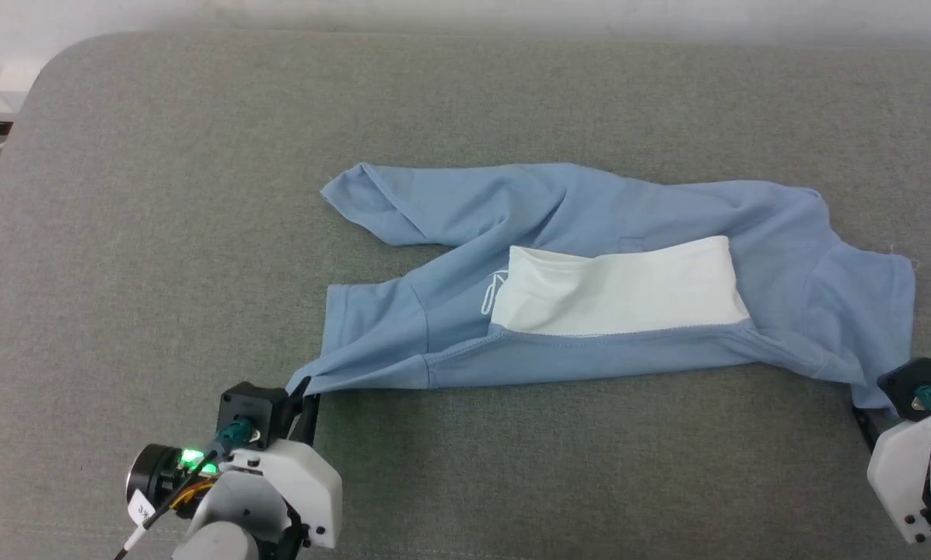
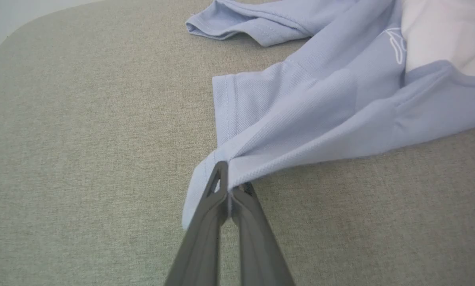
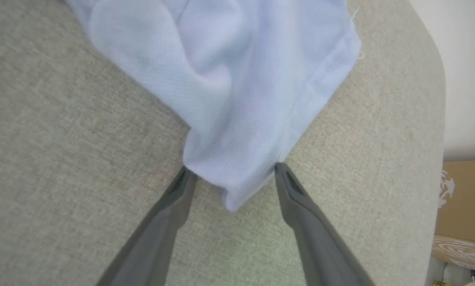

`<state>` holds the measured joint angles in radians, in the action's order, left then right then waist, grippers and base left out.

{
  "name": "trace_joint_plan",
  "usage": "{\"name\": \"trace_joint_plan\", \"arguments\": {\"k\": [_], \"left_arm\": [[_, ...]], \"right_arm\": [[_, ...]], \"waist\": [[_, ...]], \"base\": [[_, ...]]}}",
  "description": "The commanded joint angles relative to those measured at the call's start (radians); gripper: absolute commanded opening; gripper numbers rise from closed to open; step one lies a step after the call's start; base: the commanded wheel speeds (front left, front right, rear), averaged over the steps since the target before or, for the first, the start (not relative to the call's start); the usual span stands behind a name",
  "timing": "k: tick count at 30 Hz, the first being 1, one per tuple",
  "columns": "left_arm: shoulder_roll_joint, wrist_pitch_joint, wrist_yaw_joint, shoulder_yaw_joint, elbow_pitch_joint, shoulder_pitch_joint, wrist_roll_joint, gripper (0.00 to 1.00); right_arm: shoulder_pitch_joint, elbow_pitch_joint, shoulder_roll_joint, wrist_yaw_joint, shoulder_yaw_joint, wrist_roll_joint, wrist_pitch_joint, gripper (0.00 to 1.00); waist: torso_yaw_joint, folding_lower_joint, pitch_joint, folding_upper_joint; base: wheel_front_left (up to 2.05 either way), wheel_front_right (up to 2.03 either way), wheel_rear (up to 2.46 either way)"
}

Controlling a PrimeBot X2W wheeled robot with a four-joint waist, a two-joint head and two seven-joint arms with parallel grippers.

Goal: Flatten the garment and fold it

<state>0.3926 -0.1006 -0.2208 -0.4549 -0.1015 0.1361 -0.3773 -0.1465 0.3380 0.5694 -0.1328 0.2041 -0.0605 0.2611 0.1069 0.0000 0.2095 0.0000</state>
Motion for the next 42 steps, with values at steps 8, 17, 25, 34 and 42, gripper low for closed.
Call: {"name": "trace_joint_plan", "arguments": {"k": [8,17,25,34,42], "left_arm": [[0.004,0.01,0.006,0.0,0.001,0.029,-0.003,0.0],[0.038,0.063,0.007,0.043,0.049,0.029,-0.021,0.0],[0.117,0.075,-0.009,0.152,0.233,0.062,-0.052,0.0],[0.193,0.059,-0.011,0.272,0.433,0.199,-0.079,0.0],[0.264,0.002,0.017,0.328,0.482,0.335,-0.101,0.0]], "right_arm": [[-0.048,0.087,-0.018,0.002,0.034,0.004,-0.053,0.0],[-0.068,0.0,0.021,0.002,-0.056,-0.025,-0.138,0.0],[-0.11,-0.29,0.127,0.002,-0.158,-0.18,-0.099,0.0],[-0.257,-0.466,0.22,0.002,-0.214,-0.309,-0.007,0.0],[-0.438,-0.472,0.273,0.002,-0.163,-0.397,0.067,0.0]], "waist": [[-0.001,0.0,0.007,0.0],[-0.031,0.0,-0.07,0.0],[-0.077,0.0,-0.134,0.0],[-0.117,0.0,-0.172,0.0],[-0.142,0.0,-0.164,0.0]], "base": [[0.0,0.0,0.0],[0.0,0.0,0.0],[0.0,0.0,0.0],[0.0,0.0,0.0],[0.0,0.0,0.0]]}}
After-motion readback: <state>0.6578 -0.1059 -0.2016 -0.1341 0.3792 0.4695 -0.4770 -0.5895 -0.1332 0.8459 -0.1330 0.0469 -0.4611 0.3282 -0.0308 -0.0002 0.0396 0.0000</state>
